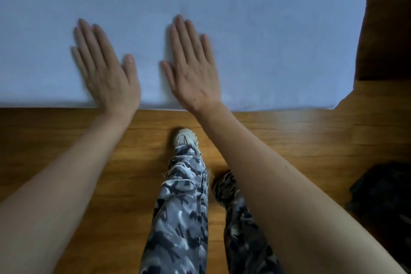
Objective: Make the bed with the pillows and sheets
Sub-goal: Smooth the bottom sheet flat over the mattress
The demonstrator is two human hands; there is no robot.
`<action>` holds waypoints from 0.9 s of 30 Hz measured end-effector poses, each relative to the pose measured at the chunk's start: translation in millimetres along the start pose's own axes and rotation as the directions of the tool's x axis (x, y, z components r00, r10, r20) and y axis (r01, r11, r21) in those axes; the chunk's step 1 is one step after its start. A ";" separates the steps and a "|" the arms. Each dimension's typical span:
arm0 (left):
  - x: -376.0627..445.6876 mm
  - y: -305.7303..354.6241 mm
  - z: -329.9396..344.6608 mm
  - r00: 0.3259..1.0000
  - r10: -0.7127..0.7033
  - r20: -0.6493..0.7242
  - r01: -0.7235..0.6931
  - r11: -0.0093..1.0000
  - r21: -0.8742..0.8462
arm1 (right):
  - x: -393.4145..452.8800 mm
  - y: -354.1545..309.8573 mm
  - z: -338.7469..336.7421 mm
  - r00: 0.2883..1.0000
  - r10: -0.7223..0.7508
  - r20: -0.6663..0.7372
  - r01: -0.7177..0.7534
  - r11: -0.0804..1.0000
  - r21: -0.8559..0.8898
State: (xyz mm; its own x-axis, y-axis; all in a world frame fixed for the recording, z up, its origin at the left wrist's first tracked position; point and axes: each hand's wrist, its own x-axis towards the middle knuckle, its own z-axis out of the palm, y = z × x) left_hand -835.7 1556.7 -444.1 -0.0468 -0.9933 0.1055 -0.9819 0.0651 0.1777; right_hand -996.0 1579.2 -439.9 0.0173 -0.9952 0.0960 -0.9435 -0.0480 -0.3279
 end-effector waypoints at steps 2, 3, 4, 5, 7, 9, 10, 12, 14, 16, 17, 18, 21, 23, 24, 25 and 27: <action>-10.5 53.6 10.4 0.989 0.144 0.035 -0.144 0.990 -0.006 | -10.9 48.0 -13.4 0.990 0.137 -0.035 -0.139 0.989 -0.060; -16.2 81.7 15.2 0.976 0.211 0.062 -0.210 0.978 -0.020 | -18.8 72.7 -22.0 0.972 0.231 -0.049 -0.235 0.967 -0.096; -21.3 108.9 19.4 0.959 0.270 0.086 -0.268 0.963 -0.036 | -26.5 95.1 -31.9 0.939 0.337 -0.066 -0.343 0.932 -0.118; -25.9 134.2 23.0 0.939 0.327 0.102 -0.324 0.945 -0.053 | -33.9 114.7 -41.7 0.894 0.440 -0.081 -0.447 0.886 -0.120; -36.5 178.1 29.2 0.885 0.450 0.117 -0.442 0.892 -0.093 | -49.0 144.7 -58.8 0.805 0.587 -0.089 -0.593 0.798 -0.104; -51.8 209.6 36.0 0.815 0.567 0.121 -0.557 0.824 -0.103 | -65.0 164.3 -68.5 0.750 0.656 -0.086 -0.662 0.746 -0.073; -59.6 221.3 38.5 0.779 0.615 0.122 -0.607 0.789 -0.098 | -72.9 170.9 -71.8 0.727 0.682 -0.081 -0.687 0.725 -0.056; -73.0 239.0 39.8 0.719 0.679 0.150 -0.673 0.734 -0.096 | -90.0 180.0 -77.4 0.688 0.722 -0.065 -0.725 0.687 -0.051; -84.3 249.0 37.1 0.665 0.714 0.220 -0.712 0.694 -0.104 | -109.8 185.0 -85.1 0.685 0.728 -0.007 -0.727 0.684 -0.065; -96.8 253.3 26.6 0.603 0.728 0.327 -0.734 0.667 -0.130 | -131.2 185.0 -97.5 0.706 0.706 0.062 -0.702 0.708 -0.079; -103.0 254.7 18.2 0.570 0.734 0.369 -0.739 0.655 -0.160 | -141.6 183.9 -107.0 0.710 0.699 0.084 -0.695 0.715 -0.075; -109.5 255.5 7.1 0.542 0.737 0.405 -0.733 0.650 -0.200 | -151.8 181.6 -118.9 0.713 0.694 0.104 -0.691 0.720 -0.065; -132.3 260.8 -41.5 0.505 0.714 0.484 -0.693 0.670 -0.265 | -183.7 173.3 -168.3 0.720 0.680 0.142 -0.684 0.729 -0.025; -144.7 270.1 -82.9 0.517 0.686 0.512 -0.659 0.700 -0.273 | -206.9 168.3 -208.1 0.725 0.666 0.173 -0.678 0.735 0.009; -148.4 276.9 -104.4 0.522 0.664 0.535 -0.637 0.721 -0.272 | -216.2 166.9 -229.9 0.730 0.656 0.191 -0.671 0.741 0.024; -149.0 285.6 -124.9 0.538 0.653 0.534 -0.622 0.734 -0.271 | -222.9 166.5 -252.1 0.737 0.646 0.199 -0.664 0.747 0.034; -149.6 305.0 -169.9 0.544 0.640 0.543 -0.578 0.754 -0.310 | -237.3 164.0 -299.0 0.742 0.628 0.234 -0.653 0.756 0.045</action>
State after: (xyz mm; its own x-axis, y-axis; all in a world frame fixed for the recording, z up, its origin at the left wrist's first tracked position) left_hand -1097.0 1741.3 -239.5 -0.7534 -0.5502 -0.3601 -0.6569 0.6532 0.3765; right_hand -1253.8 1832.8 -235.5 -0.5022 -0.7889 -0.3543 -0.7092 0.6101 -0.3532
